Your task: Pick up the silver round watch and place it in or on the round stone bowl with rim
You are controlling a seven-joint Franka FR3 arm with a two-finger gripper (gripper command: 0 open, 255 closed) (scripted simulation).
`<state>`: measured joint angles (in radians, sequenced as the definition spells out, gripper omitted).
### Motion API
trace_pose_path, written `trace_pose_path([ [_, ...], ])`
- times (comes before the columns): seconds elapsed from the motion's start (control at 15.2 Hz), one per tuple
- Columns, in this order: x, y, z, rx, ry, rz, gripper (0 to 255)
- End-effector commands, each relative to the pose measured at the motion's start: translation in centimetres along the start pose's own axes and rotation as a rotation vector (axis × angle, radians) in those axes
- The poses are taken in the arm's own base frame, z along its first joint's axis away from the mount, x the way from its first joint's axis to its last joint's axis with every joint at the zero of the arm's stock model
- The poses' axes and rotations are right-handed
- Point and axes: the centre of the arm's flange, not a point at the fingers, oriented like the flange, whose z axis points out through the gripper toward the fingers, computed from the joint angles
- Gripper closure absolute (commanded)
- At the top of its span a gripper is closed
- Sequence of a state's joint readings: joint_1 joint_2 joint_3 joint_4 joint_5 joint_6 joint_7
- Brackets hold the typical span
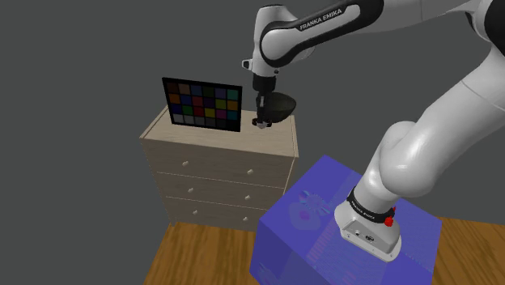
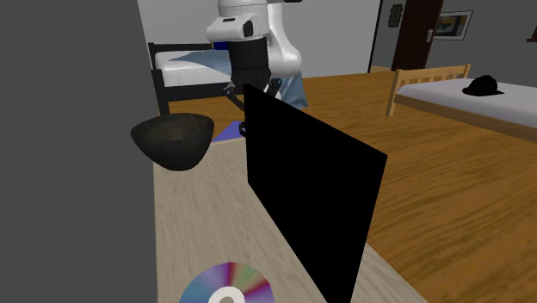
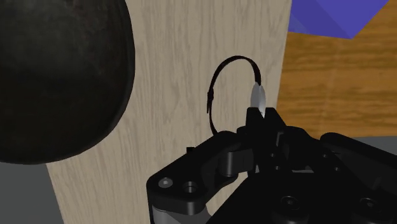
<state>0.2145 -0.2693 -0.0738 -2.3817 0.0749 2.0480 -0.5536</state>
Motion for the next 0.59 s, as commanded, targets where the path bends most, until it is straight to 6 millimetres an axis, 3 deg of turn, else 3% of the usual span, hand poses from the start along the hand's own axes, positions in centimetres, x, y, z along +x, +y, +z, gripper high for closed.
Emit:
trace_pose_path([
  [0.0, 0.0, -0.1, -1.1, 0.0, 0.0, 0.0, 255],
  [0.53, 0.0, -0.6, -5.3, 0.0, 0.0, 0.0, 255],
])
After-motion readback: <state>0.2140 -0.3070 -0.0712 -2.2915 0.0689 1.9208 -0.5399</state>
